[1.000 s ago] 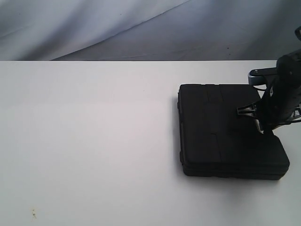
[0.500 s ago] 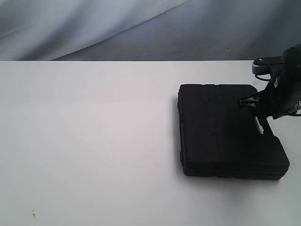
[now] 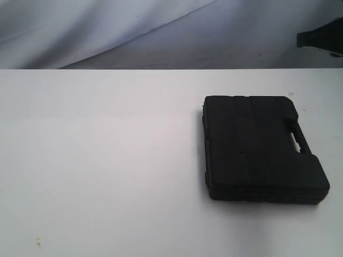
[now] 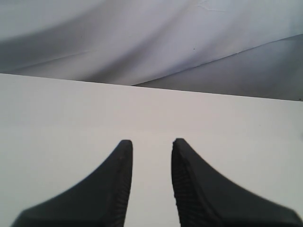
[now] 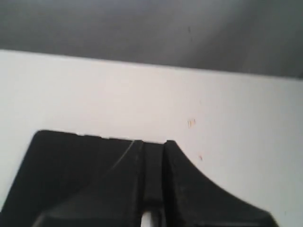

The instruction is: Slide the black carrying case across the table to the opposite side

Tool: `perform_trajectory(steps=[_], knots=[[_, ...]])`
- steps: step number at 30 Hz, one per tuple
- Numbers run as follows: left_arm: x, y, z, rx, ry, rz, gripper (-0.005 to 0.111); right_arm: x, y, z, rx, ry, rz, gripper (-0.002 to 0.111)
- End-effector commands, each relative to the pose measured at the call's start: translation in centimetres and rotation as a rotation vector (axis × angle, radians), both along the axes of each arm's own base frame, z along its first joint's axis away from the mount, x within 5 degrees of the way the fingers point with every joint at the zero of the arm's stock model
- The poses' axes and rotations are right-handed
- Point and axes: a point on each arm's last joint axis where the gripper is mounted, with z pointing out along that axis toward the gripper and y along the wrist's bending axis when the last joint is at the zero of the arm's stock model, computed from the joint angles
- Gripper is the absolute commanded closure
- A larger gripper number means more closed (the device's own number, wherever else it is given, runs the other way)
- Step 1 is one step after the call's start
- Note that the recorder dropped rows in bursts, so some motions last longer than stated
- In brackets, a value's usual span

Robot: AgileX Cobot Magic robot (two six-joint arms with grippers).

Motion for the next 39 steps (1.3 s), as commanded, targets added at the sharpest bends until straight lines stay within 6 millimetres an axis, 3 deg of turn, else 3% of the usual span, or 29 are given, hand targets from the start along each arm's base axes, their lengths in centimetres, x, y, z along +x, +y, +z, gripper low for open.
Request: perform_trajectory(steps=[1, 4, 17, 24, 34, 39], knots=[[0.0, 0.0, -0.1, 0.002, 0.0, 0.004, 0.078, -4.7, -0.5, 1.9, -0.004, -0.264, 0.121, 0.108], [0.0, 0.0, -0.1, 0.002, 0.0, 0.004, 0.078, -7.4, -0.9, 2.2, -0.001, -0.396, 0.171, 0.108], [0.0, 0.0, -0.1, 0.002, 0.0, 0.004, 0.078, -16.3, -3.5, 2.6, -0.03, -0.556, 0.158, 0.108], [0.0, 0.0, -0.1, 0.002, 0.0, 0.004, 0.078, -20.0, -4.9, 0.6, -0.12, -0.538, 0.147, 0.108], [0.0, 0.0, -0.1, 0.004, 0.0, 0.003, 0.078, -23.3, -5.6, -4.9, 0.025, -0.517, 0.125, 0.108], [0.0, 0.0, -0.1, 0.002, 0.0, 0.004, 0.078, -25.0, -6.0, -6.6, 0.043, -0.675, 0.132, 0.108]])
